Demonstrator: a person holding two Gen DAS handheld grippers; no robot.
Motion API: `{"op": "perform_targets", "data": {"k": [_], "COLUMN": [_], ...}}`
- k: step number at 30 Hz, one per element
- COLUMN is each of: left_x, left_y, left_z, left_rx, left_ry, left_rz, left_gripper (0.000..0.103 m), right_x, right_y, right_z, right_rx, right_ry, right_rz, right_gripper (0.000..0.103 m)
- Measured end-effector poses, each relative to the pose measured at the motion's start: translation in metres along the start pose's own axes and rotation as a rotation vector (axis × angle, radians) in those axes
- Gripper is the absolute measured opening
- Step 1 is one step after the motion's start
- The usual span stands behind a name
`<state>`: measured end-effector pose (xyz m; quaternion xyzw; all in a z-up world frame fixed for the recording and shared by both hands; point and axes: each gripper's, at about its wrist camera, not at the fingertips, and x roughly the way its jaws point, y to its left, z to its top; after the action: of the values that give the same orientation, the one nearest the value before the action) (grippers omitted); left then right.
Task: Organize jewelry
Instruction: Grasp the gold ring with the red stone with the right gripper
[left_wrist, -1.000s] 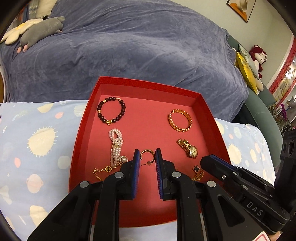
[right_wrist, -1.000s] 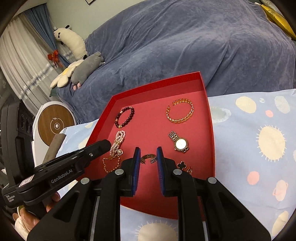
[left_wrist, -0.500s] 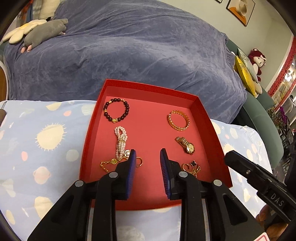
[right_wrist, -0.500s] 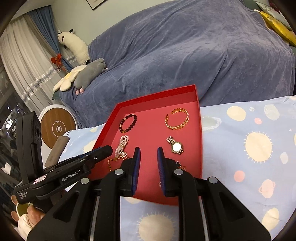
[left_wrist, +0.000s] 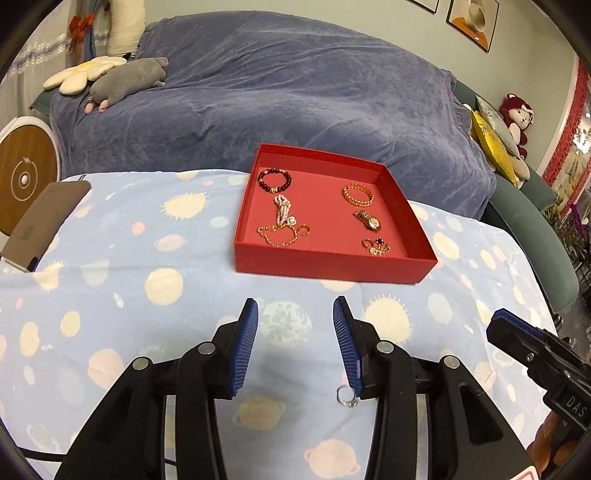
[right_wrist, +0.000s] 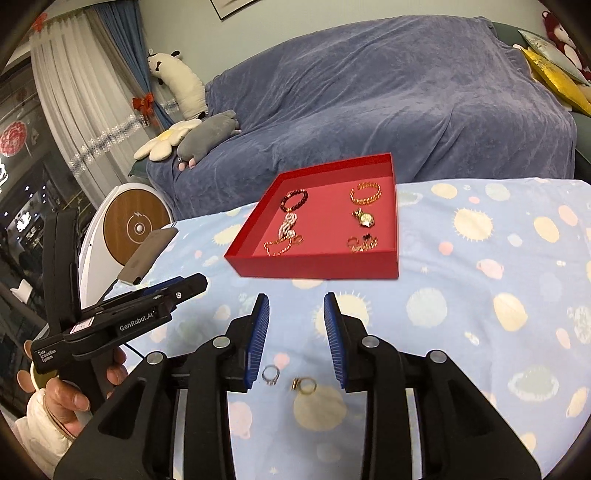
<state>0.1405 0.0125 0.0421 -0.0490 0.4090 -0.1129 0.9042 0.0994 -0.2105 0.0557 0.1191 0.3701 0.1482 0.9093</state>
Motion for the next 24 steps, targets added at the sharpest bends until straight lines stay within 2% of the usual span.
{"op": "perform_targets", "data": {"k": [3,9,13,24], "left_x": [-0.012,-0.017,-0.009,0.004], "left_y": [0.0,-0.006,-0.014,-0.016], "left_z": [-0.02,-0.044,-0.053,-0.057], "left_rx": [-0.004,-0.011,0.033,0.041], "left_ry": [-0.001,0.019,0.027,0.056], "left_rz": [0.009,-0.002,0.021,0.006], "left_gripper": [0.04,0.041,0.046,0.046], "right_x": [-0.01,-0.011,-0.007,-0.001], "right_y": [0.006,0.002,-0.002,-0.015], "right_z": [-0.025,-0.051,-0.059,-0.06], "right_rx": [-0.034,-0.028,-0.047,-0.032], "right_ry": [0.006,0.042,0.056,0.07], "right_rz": [-0.029,-0.034,-0.053,-0.064], "right_gripper": [0.031,0.031,0.031,0.031]}}
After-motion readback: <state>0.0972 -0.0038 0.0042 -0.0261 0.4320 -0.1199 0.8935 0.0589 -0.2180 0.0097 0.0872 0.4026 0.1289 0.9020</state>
